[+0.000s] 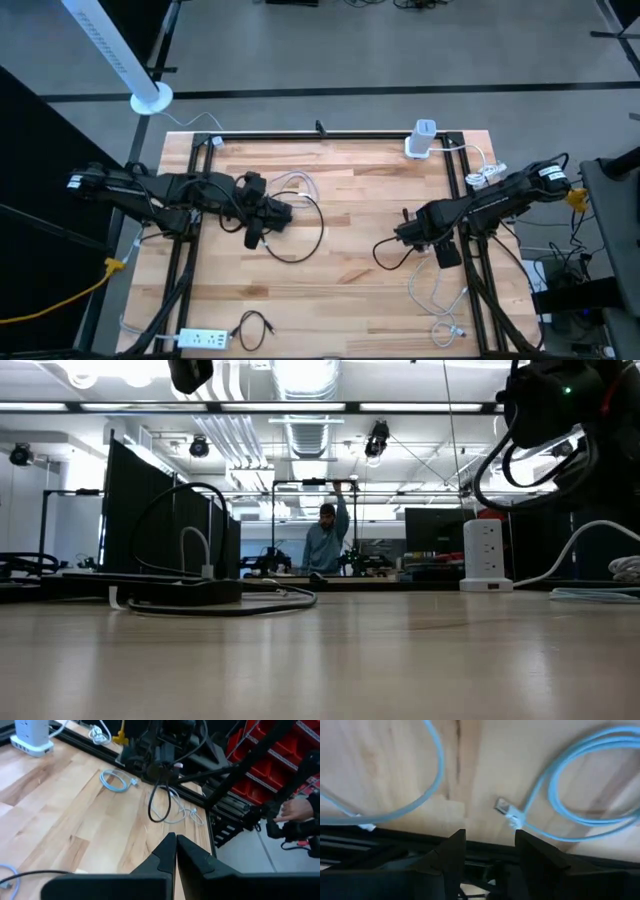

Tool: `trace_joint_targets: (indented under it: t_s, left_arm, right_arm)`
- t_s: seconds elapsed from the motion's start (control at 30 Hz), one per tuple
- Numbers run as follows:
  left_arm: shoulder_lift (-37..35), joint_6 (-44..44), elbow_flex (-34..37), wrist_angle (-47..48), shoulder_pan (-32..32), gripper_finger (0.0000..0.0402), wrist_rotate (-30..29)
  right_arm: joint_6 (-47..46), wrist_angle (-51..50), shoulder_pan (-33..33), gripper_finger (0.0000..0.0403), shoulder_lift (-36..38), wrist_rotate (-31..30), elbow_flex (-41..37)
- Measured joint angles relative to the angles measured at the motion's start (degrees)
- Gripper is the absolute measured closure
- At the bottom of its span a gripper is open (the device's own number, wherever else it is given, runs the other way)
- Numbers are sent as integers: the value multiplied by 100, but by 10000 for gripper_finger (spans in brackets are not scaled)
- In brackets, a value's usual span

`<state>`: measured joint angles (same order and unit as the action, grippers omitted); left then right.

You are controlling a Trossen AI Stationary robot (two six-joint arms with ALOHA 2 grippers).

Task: Insert USB
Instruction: Move the top white outlet extension to the center of the table

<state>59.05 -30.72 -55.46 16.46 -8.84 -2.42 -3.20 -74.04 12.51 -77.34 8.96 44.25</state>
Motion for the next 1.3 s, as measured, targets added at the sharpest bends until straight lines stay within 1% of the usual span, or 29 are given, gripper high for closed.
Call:
trace_joint_targets:
  t_s: [0.1,0.17,0.4,0.53,0.63,0.73,0.83,0.93,1.03,1.13,1.2,1.3]
  left_arm:
    - [12,0,0,-10,-72,402,1]
    - [1,0,0,-12,-89,402,2]
    - [-203,-12,0,63,-44,402,-30]
    - [-317,-265,-9,530,189,402,-351]
    - [-328,-181,-112,1065,429,402,-372]
    - [-326,26,-238,1329,530,402,-336]
    - [-326,241,-294,1354,538,402,-152]
    - [-329,225,-299,1364,528,402,187]
    - [-302,-133,-262,1565,450,402,479]
    - [-186,-536,-224,1919,181,402,807]
    - [-86,-848,-219,2196,-105,402,1072]
    - [111,-1345,-213,2309,-673,402,1165]
  right_arm:
    - [-1,207,37,243,0,25,-35]
    - [-118,525,37,243,0,25,-26]
    - [-1049,1540,36,255,0,2,296]
    - [-1548,1955,35,263,0,1,601]
    - [-1730,2088,37,268,0,-3,870]
    - [-1781,2079,52,275,0,-7,1101]
    - [-1735,2084,145,282,0,-7,1296]
    - [-1702,2250,355,285,-3,1,1410]
    - [-1633,2612,682,284,-7,-6,1431]
    - [-1505,3143,1050,274,-7,-32,1409]
    - [-1391,3350,1311,264,-7,-280,1399]
    - [-1406,3478,1630,248,-9,-887,1399]
